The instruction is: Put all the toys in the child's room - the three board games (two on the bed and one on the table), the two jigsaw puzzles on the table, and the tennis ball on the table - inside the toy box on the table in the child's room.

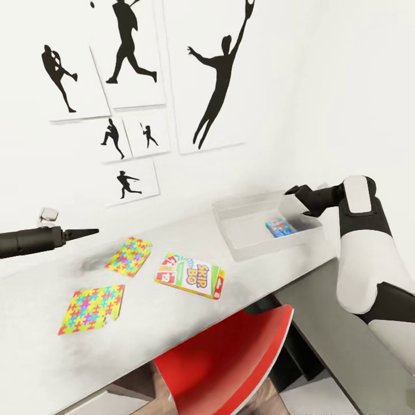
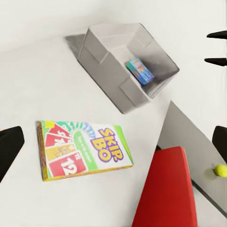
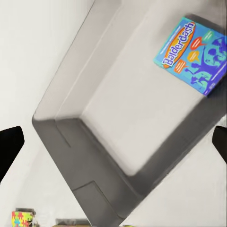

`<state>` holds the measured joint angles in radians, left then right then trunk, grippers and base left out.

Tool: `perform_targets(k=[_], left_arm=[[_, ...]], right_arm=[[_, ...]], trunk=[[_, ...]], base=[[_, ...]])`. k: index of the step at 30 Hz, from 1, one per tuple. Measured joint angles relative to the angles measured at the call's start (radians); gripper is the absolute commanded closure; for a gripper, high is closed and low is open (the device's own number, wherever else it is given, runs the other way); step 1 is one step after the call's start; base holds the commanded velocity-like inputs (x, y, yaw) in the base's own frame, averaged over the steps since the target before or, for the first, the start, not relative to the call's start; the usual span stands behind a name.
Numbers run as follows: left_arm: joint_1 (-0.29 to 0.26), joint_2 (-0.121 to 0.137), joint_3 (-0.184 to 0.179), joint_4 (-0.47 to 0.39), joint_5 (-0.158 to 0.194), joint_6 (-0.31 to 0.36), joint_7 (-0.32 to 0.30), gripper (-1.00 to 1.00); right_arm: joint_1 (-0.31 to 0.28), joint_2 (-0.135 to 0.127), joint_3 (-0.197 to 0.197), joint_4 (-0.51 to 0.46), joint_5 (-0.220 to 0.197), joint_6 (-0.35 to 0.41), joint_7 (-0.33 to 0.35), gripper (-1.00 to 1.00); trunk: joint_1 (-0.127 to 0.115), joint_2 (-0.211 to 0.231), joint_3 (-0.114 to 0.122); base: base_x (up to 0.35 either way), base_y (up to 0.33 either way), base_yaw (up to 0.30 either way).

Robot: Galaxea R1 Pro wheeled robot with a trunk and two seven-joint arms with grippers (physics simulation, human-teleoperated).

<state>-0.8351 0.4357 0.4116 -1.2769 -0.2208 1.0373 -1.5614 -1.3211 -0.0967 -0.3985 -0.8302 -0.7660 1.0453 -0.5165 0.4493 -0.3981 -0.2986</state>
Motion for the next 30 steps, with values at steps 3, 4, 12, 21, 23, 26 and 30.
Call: perform_targets(k=[3, 4, 12, 21, 23, 26, 30], left_arm=[[0.000, 0.000, 0.000, 0.000, 0.001, 0.000, 0.000, -1.00], [0.000, 0.000, 0.000, 0.000, 0.001, 0.000, 0.000, -1.00], [0.000, 0.000, 0.000, 0.000, 0.000, 0.000, 0.000, -1.00], [0.000, 0.000, 0.000, 0.000, 0.001, 0.000, 0.000, -1.00], [0.000, 0.000, 0.000, 0.000, 0.001, 0.000, 0.000, -1.00], [0.000, 0.000, 0.000, 0.000, 0.000, 0.000, 0.000, -1.00], [0.000, 0.000, 0.000, 0.000, 0.000, 0.000, 0.000, -1.00]], right_arm=[[0.000, 0.000, 0.000, 0.000, 0.000, 0.000, 0.000, -1.00], [0.000, 0.000, 0.001, 0.000, 0.000, 0.000, 0.000, -1.00], [0.000, 0.000, 0.001, 0.001, 0.001, 0.000, 0.000, -1.00], [0.000, 0.000, 0.002, 0.001, 0.001, 0.000, 0.000, -1.00], [0.000, 0.000, 0.002, 0.001, 0.001, 0.000, 0.000, -1.00], [0.000, 0.000, 0.002, 0.001, 0.001, 0.000, 0.001, -1.00], [0.000, 0.000, 0.002, 0.001, 0.001, 0.000, 0.000, -1.00]], trunk=[[0.000, 0.000, 0.003], [0.000, 0.000, 0.005], [0.000, 0.000, 0.013], [0.000, 0.000, 0.015], [0.000, 0.000, 0.015], [0.000, 0.000, 0.015], [0.000, 0.000, 0.015]], base=[[0.024, 0.004, -0.226], [0.022, 0.002, -0.218], [0.122, 0.045, -0.162], [0.060, 0.019, -0.030], [0.027, 0.017, -0.008], [0.073, 0.084, -0.004], [0.073, 0.079, -0.002]])
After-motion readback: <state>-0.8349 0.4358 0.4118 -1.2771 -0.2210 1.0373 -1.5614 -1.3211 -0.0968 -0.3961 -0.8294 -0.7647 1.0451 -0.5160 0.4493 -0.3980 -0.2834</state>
